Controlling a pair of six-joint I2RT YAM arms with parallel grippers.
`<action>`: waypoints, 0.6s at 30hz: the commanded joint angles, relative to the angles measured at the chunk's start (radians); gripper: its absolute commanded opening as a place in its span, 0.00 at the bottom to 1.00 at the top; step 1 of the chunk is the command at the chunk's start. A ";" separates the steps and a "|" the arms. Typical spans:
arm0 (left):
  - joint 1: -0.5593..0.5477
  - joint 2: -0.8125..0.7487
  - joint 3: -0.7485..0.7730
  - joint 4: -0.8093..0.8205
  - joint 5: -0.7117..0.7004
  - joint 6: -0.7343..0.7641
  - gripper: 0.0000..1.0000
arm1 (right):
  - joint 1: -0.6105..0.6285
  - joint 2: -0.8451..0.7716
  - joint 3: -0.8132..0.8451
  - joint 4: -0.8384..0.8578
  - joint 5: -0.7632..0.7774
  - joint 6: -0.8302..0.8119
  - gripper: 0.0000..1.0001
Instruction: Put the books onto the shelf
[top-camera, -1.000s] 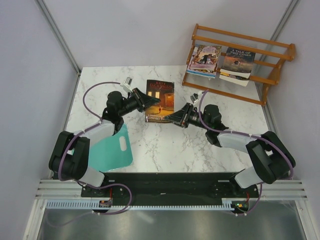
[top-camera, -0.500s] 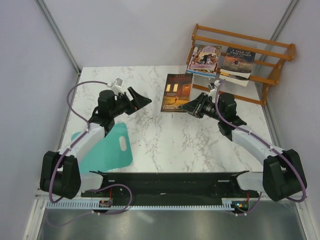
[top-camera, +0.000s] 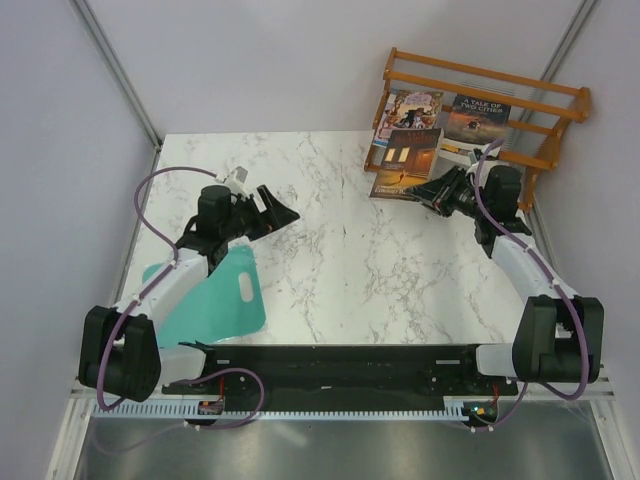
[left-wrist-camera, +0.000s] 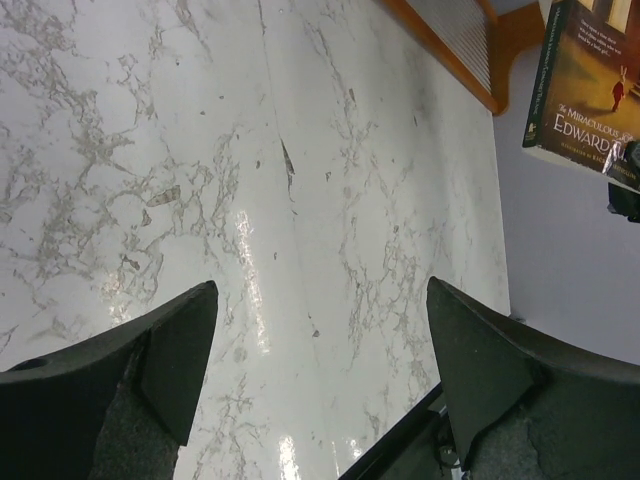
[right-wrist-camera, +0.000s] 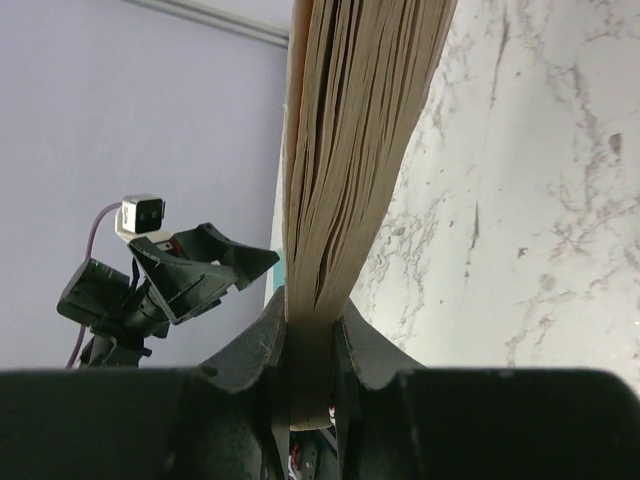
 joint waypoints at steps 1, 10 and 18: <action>0.005 -0.003 -0.002 -0.008 -0.005 0.057 0.91 | -0.056 0.018 0.089 0.034 -0.105 -0.033 0.00; 0.006 -0.014 -0.013 -0.017 -0.010 0.058 0.90 | -0.067 0.098 0.190 0.020 -0.094 -0.011 0.00; 0.008 -0.022 -0.013 -0.026 -0.008 0.065 0.90 | -0.073 0.228 0.331 0.019 -0.068 0.027 0.00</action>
